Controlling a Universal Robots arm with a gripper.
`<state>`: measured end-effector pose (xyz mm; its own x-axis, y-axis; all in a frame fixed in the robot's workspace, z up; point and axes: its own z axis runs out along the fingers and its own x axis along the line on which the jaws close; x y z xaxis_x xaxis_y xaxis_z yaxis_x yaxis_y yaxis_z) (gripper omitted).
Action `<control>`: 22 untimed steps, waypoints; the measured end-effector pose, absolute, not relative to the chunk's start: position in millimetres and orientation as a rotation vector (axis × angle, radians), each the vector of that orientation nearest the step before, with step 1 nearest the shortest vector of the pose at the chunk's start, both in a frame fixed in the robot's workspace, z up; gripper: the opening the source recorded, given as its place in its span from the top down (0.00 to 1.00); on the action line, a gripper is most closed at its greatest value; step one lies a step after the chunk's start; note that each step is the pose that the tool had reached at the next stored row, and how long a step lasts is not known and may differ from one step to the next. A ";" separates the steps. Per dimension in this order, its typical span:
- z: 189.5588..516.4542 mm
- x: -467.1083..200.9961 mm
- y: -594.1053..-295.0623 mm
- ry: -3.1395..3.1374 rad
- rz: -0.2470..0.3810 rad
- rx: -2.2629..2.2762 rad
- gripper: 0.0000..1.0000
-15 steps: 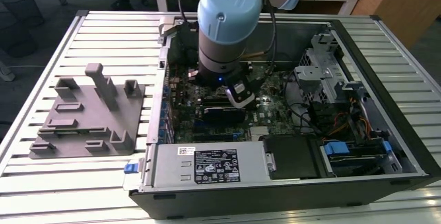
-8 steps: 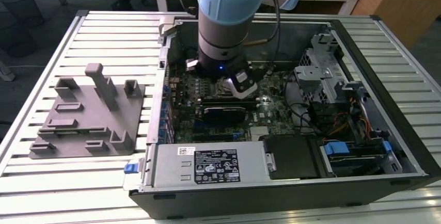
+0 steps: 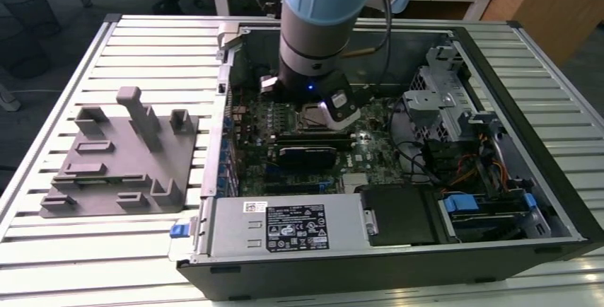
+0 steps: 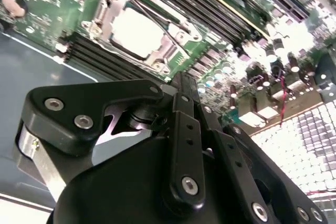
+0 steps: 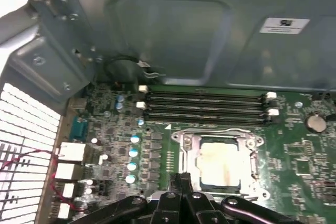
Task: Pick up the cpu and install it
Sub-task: 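Install the second cpu locking lever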
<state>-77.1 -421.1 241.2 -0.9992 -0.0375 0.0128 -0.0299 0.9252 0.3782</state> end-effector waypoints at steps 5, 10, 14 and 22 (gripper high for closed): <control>241.3 -62.4 -421.1 -3.054 -0.600 0.050 0.89; 239.9 -59.2 -423.0 -3.055 -0.600 0.034 0.89; 237.4 -58.8 -426.7 -3.056 -0.601 0.022 0.89; 233.6 -57.3 -434.7 -3.058 -0.601 0.006 0.89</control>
<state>-57.3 -434.7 233.6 -0.9997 -0.0083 0.0235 0.0012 0.9256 0.3785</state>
